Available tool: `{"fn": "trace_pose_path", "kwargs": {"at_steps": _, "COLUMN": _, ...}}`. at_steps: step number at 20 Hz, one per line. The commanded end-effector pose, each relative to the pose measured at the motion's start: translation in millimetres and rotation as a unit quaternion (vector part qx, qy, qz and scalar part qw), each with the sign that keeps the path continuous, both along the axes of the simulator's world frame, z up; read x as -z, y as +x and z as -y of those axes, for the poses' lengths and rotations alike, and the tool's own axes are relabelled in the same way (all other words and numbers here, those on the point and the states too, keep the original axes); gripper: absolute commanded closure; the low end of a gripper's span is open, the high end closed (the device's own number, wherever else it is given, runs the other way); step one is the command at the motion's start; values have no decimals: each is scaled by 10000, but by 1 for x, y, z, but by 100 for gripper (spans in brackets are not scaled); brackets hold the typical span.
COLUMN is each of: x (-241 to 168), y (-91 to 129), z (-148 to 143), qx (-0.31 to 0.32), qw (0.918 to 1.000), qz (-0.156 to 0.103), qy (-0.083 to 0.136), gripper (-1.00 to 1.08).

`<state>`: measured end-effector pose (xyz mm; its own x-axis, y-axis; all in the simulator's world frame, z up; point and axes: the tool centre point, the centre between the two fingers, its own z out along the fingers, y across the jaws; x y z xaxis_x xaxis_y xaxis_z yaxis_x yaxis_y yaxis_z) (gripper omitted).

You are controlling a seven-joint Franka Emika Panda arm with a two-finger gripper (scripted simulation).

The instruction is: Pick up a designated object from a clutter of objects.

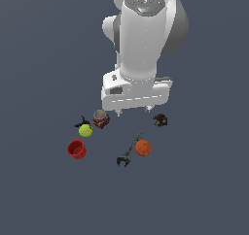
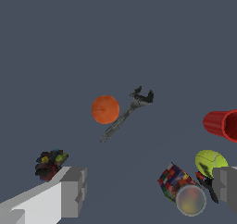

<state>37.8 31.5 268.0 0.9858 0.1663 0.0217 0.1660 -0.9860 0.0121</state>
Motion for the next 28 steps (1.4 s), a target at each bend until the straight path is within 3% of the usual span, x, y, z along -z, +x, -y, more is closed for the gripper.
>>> {"fn": "trace_pose_path", "kwargs": {"at_steps": 1, "x": 23, "y": 8, "z": -7, "qx": -191, "qw": 9998, "qz": -20, "qy": -10, "gripper": -92}}
{"fn": "trace_pose_path", "kwargs": {"at_steps": 15, "x": 147, "y": 32, "z": -48, "qx": -1191, "qw": 9928, "qz": -106, "qy": 8, "gripper": -92}}
{"fn": "trace_pose_path", "kwargs": {"at_steps": 28, "x": 173, "y": 32, "z": -55, "qx": -1362, "qw": 9906, "qz": -127, "qy": 24, "gripper": -92}}
